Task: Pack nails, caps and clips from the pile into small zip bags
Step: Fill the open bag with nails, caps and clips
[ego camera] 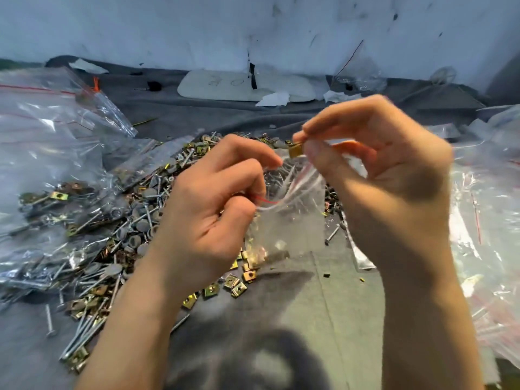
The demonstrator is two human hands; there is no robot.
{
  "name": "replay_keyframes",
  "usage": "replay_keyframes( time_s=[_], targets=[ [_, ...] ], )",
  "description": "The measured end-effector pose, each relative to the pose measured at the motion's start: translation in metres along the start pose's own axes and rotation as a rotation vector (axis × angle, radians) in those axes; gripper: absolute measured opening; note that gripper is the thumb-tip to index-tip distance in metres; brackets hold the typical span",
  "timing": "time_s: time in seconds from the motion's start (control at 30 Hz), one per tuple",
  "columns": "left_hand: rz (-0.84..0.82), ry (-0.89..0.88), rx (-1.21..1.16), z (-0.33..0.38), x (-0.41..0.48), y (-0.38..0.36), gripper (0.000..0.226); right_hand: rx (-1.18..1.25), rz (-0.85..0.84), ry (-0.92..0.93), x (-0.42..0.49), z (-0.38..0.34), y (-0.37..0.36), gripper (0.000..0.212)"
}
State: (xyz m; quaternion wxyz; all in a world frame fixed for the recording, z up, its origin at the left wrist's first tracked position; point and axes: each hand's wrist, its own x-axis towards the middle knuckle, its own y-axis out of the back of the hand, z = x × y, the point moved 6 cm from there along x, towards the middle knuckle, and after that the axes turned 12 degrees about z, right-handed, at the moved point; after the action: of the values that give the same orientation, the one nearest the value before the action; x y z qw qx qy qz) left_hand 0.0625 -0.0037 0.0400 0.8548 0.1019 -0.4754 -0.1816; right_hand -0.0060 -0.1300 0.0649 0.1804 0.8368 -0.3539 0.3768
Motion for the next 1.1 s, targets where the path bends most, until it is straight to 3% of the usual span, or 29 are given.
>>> replay_keyframes(
  time_s=[0.13, 0.33, 0.47, 0.53, 0.63, 0.73, 0.87, 1.0, 1.1],
  targets=[
    [0.002, -0.016, 0.004, 0.002, 0.0, 0.002, 0.021, -0.055, -0.04, -0.061, -0.003, 0.005, 0.002, 0.008],
    [0.019, 0.019, 0.019, -0.001, 0.0, 0.007, 0.021, -0.018, 0.092, -0.135, 0.003, 0.017, 0.021, 0.011],
    [0.027, 0.033, 0.012, -0.002, 0.0, 0.009, 0.019, -0.163, 0.159, -0.21, 0.002, 0.056, 0.028, 0.016],
    [0.03, 0.049, 0.012, -0.004, 0.0, 0.01, 0.019, -0.351, 0.062, -0.362, -0.007, 0.092, 0.02, 0.022],
    [0.036, 0.067, 0.008, -0.008, 0.0, 0.012, 0.02, -0.626, -0.221, -0.53, -0.03, 0.136, 0.004, 0.017],
    [0.054, 0.089, 0.009, -0.012, 0.0, 0.016, 0.018, -0.716, -0.392, -0.536, -0.042, 0.147, -0.01, 0.022],
    [0.071, 0.124, 0.012, -0.017, -0.001, 0.018, 0.019, -0.814, -0.446, -0.505, -0.045, 0.15, -0.016, 0.015],
    [0.063, 0.117, 0.008, -0.016, -0.001, 0.017, 0.017, -0.783, -0.41, -0.475, -0.043, 0.149, -0.012, 0.028],
    [0.039, 0.08, 0.012, -0.011, 0.0, 0.014, 0.018, -0.518, -0.216, -0.497, -0.03, 0.131, -0.005, 0.024]
  ],
)
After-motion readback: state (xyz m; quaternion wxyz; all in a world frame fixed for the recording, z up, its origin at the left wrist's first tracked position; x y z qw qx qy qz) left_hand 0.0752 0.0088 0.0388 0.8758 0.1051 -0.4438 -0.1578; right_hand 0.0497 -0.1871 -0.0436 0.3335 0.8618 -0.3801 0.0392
